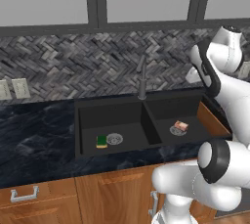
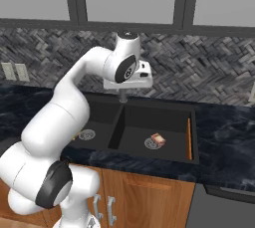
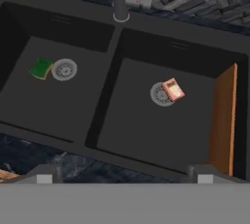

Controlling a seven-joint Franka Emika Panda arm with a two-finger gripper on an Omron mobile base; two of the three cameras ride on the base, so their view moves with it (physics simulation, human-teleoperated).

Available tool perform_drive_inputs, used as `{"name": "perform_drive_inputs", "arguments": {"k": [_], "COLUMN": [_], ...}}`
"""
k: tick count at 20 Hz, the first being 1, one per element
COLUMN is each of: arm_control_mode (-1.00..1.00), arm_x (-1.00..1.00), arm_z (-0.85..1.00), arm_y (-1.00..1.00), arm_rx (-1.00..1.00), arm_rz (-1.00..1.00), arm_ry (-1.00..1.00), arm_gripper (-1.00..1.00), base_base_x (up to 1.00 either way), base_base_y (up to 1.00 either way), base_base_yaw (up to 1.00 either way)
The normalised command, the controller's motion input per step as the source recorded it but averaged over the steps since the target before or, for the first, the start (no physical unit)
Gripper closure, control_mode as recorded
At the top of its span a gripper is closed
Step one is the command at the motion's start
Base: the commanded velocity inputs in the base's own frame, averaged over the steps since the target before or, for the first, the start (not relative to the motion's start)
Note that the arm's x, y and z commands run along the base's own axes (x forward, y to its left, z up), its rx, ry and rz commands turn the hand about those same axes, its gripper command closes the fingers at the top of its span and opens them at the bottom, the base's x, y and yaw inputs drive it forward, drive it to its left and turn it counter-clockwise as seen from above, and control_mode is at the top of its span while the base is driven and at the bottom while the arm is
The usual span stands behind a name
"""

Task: Pick up the bar soap and sponge from the sink, and place them back in the cabinet, and close the cabinet doors.

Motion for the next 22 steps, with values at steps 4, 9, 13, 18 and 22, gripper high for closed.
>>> {"name": "perform_drive_inputs", "arguments": {"k": [4,9,13,18,22], "arm_control_mode": [-1.00,-1.00,-1.00,-1.00,-1.00], "arm_x": [0.10,0.23,0.38,0.36,0.21], "arm_z": [-0.33,-0.33,-0.43,-0.38,-0.27], "arm_y": [-0.08,-0.08,-0.05,-0.14,-0.29], "arm_rx": [-0.12,-0.07,0.00,0.00,-0.02], "arm_rz": [0.03,0.06,0.13,0.11,0.05], "arm_ry": [-0.01,0.00,0.00,0.00,0.00], "arm_gripper": [-1.00,-1.00,-1.00,-1.00,-1.00], "base_base_x": [0.00,0.00,0.00,0.00,0.00], "base_base_y": [0.00,0.00,0.00,0.00,0.00], "base_base_yaw": [0.00,0.00,0.00,0.00,0.00]}}
